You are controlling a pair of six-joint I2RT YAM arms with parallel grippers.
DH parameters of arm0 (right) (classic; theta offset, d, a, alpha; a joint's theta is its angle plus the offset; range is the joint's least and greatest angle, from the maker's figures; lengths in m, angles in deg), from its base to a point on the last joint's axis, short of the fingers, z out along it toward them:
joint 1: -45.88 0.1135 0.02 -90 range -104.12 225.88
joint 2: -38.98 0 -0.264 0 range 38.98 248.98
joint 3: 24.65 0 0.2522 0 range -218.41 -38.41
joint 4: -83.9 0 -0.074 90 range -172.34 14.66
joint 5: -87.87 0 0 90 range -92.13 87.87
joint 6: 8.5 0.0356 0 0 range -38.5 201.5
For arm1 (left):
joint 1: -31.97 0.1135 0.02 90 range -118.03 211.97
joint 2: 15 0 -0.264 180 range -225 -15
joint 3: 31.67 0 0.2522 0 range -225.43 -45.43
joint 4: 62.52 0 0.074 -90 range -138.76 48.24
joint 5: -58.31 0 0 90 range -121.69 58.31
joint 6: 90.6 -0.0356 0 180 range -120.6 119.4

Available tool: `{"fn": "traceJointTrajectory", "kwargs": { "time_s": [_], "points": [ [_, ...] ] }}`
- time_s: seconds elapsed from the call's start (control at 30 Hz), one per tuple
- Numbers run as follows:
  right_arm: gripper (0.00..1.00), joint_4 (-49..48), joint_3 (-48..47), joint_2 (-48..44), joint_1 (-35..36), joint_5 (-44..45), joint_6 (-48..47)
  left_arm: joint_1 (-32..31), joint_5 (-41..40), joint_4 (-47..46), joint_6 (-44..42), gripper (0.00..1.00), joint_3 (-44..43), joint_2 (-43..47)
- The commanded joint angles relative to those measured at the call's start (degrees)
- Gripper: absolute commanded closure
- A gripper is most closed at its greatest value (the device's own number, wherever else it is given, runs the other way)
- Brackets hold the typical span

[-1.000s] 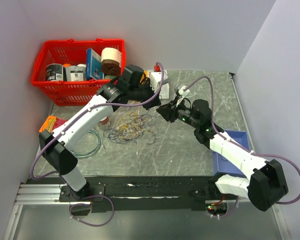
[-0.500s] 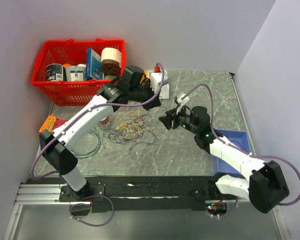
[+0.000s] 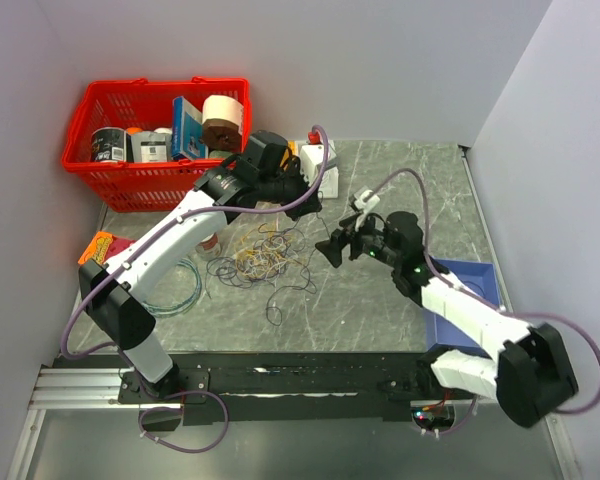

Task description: Untangle the cables

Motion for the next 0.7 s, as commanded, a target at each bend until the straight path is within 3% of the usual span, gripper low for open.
{"fn": "traceJointTrajectory", "kwargs": {
  "time_s": [0.0, 0.1, 0.13, 0.2, 0.23, 0.27, 0.37, 0.47, 0.5, 0.63, 0.67],
  "points": [
    [0.04, -3.59, -4.83, 5.86, -0.26, 0.25, 2.3, -0.03, -0.34, -1.43, 0.12, 0.99, -0.55, 0.43],
    [0.24, -2.98, -6.15, 9.47, -0.61, 0.44, 2.75, 0.06, -0.34, -0.9, -0.05, 0.99, -0.55, 0.96],
    [0.43, -3.06, -6.76, 10.18, -0.79, 0.0, 3.1, 0.15, 0.09, -0.72, -0.05, 0.99, -0.55, 1.13],
    [0.65, -3.59, -6.77, 10.71, -1.49, -0.09, 4.77, 0.94, 1.14, -0.72, 0.21, 0.99, -0.55, 1.4],
    [0.87, -3.94, -6.51, 10.19, -1.58, 1.3, 5.56, 1.2, 1.59, -0.72, 0.39, 0.99, -0.38, 1.75],
    [1.0, -3.68, -6.33, 9.4, -1.67, 3.4, 5.91, 1.99, 1.68, -0.81, 0.39, 0.99, 0.14, 1.84],
    [1.0, 3.04, -7.2, 4.31, -3.76, 9.72, 7.23, 3.92, 0.63, -1.95, -0.05, 0.99, 2.86, 2.71],
    [1.0, 16.56, -13.17, -1.93, -5.45, 15.26, 6.27, 4.28, -3.13, -2.31, -4.17, 0.67, 7.07, 2.81],
    [1.0, 20.02, -16.93, -5.07, -5.62, 17.03, 5.57, 4.19, -4.2, -2.48, -5.05, 0.52, 8.22, 2.81],
    [1.0, 31.98, -26.26, -10.55, -6.41, 26.07, 3.28, 4.19, -5.27, -2.04, -7.96, 0.26, 12.18, 2.1],
    [1.0, 34.88, -28.54, -10.73, -6.94, 30.62, 3.37, 4.19, -4.66, -1.34, -8.4, 0.01, 12.45, 2.28]
  ]
}}
